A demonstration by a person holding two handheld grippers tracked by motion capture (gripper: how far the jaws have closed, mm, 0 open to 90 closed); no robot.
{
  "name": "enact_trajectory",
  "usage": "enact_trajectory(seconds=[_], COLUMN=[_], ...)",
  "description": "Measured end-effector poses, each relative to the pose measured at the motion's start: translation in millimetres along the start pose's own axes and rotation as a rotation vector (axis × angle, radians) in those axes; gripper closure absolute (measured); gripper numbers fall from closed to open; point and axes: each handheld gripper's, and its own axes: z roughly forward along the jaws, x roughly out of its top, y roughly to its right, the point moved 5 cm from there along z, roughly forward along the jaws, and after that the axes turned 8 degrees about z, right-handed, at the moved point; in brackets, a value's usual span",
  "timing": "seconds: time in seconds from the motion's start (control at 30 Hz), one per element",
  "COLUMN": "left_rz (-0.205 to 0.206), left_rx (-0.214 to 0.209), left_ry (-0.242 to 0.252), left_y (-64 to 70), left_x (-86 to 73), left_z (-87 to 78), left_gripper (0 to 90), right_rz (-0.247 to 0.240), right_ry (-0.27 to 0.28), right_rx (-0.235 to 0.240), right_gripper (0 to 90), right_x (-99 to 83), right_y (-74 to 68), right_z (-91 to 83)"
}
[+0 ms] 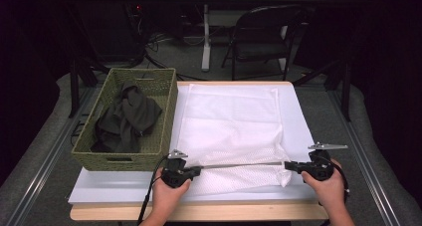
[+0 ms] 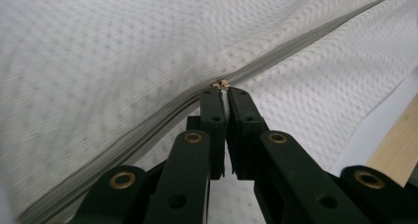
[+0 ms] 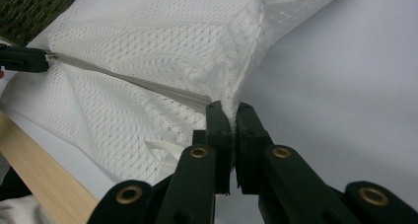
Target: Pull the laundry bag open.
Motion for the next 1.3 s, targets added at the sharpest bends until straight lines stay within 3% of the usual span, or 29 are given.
enact_trajectory(seconds=[0.33, 1.3], left_rz=[0.018, 0.010], left_rx=[0.011, 0.011], left_ry=[-0.002, -0.001], left_y=[-2.8, -5.5], left_x=[-4.5, -6.3], left_z=[-20.2, -18.4], left_gripper=[86.8, 86.9], right_rz=[0.000, -0.011], right_ry=[-0.007, -0.005], right_rx=[0.006, 0.008], right_gripper=[86.7, 86.7], right_x=[-0.5, -0.9], right_y=[-1.6, -2.4], right_z=[1.4, 2.1])
